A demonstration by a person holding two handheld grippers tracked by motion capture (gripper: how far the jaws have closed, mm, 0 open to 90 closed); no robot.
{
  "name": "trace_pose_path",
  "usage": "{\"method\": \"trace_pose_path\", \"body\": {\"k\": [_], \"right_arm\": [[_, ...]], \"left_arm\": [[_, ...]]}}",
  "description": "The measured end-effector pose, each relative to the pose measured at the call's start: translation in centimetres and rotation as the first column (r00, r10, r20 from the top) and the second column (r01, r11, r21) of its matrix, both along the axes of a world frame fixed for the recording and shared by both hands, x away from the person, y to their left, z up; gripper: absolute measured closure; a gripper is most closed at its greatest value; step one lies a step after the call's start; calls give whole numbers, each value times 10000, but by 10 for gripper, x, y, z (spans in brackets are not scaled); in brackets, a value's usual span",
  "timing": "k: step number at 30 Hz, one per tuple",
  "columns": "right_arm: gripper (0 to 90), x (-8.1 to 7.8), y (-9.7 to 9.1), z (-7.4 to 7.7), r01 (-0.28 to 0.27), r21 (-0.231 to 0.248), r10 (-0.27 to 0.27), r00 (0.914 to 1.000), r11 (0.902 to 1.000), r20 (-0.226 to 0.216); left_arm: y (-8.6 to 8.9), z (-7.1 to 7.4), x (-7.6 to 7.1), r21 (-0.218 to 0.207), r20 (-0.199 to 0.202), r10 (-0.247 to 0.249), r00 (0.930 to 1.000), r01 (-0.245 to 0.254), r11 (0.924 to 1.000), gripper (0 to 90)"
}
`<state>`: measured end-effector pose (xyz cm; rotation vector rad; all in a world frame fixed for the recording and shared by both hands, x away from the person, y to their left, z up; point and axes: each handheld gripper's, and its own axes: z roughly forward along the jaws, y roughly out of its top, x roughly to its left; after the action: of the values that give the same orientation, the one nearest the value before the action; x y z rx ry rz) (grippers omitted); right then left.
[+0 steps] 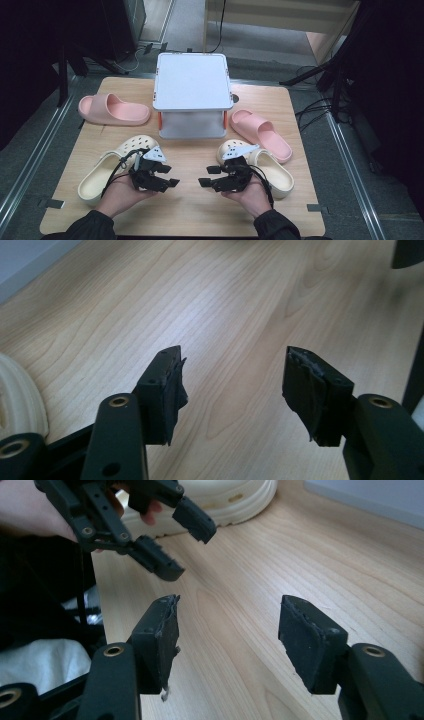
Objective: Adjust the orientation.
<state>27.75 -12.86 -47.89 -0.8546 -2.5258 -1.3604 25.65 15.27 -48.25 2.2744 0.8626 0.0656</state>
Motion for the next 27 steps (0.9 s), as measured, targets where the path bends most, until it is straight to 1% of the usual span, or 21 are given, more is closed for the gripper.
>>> {"method": "trace_pose_path", "body": {"k": [2, 3, 4, 5, 6, 7, 8, 9, 10, 11, 14, 16, 17, 18, 19, 21, 22, 23, 24, 25, 27], "right_arm": [[420, -1, 0, 0, 74, 41, -74, 10000, 10000, 2], [451, -4, 1, -1, 137, -70, -137, 9999, 9999, 6], [451, -4, 1, -1, 137, -70, -137, 9999, 9999, 6], [459, -4, 1, -1, 184, -200, -182, 9998, 9996, 110], [479, -6, 2, -2, 310, -551, -284, 9985, 9980, 472], [485, -7, 3, -2, 357, -628, -316, 9974, 9974, 649], [485, -7, 3, -2, 357, -628, -316, 9974, 9974, 649], [488, -8, 2, -3, 344, -797, -263, 9946, 9962, 1005], [488, -8, 2, -3, 344, -797, -263, 9946, 9962, 1005], [488, -9, 2, -3, 320, -1000, -195, 9922, 9945, 1235], [488, -9, 2, -3, 322, -1133, -167, 9907, 9930, 1348], [493, -10, 2, -3, 280, -1131, -134, 9917, 9932, 1278], [495, -10, 1, -3, 322, -1072, -198, 9932, 9937, 1148], [495, -9, 1, -2, 441, -948, -360, 9957, 9945, 852], [500, -8, 0, -1, 552, -756, -497, 9961, 9956, 726], [509, -7, 0, -1, 496, -754, -433, 9956, 9959, 831], [509, -7, 0, -1, 496, -754, -433, 9956, 9959, 831], [517, -7, 0, -1, 489, -937, -387, 9935, 9944, 1068], [517, -7, 0, -1, 489, -937, -387, 9935, 9944, 1068], [538, -8, 0, -2, 442, -976, -305, 9901, 9942, 1371], [545, -7, 0, -2, 311, -906, -191, 9912, 9954, 1309]], "left_arm": [[1, 0, -1, -1, -4, -87, 10000, 87, 10000, 409], [1, 1, -1, -5, -17, -49, 10000, 49, 10000, 426], [2, 1, -1, 16, -15, -33, 10000, 33, 10000, 426], [3, 1, 0, 19, 4, -3, 10000, 3, 10000, 433], [4, 1, 0, -35, -14, 33, 10000, -33, 10000, 439], [5, 1, 0, -28, -23, 40, 10000, -40, 10000, 442], [5, 1, 0, -28, -23, 40, 10000, -40, 10000, 443], [6, 1, 0, 54, -14, 39, 10000, -39, 10000, 444], [7, 1, 0, 90, -5, 49, 10000, -49, 9999, 444], [8, 1, -1, 138, -28, 134, 9999, -134, 9998, 444], [10, 2, -1, 130, -21, 113, 9999, -112, 9999, 443], [11, 2, -2, 63, -118, 195, 9997, -194, 9998, 439], [13, 2, -2, 96, -99, 185, 9998, -184, 9998, 440], [13, 2, -2, 85, -110, 181, 9998, -180, 9998, 441], [14, 2, -2, 45, -134, 258, 9996, -257, 9997, 441], [15, 3, -2, 36, -206, 352, 9992, -351, 9994, 446], [15, 3, -2, 36, -206, 352, 9992, -351, 9994, 466], [16, 3, -3, 94, -157, 403, 9991, -402, 9991, 484], [16, 4, -3, 129, -255, 420, 9988, -417, 9990, 484], [18, 5, -4, 135, -312, 428, 9986, -424, 9990, 501], [21, 5, -5, 135, -353, 460, 9983, -455, 9989, 503]]}}
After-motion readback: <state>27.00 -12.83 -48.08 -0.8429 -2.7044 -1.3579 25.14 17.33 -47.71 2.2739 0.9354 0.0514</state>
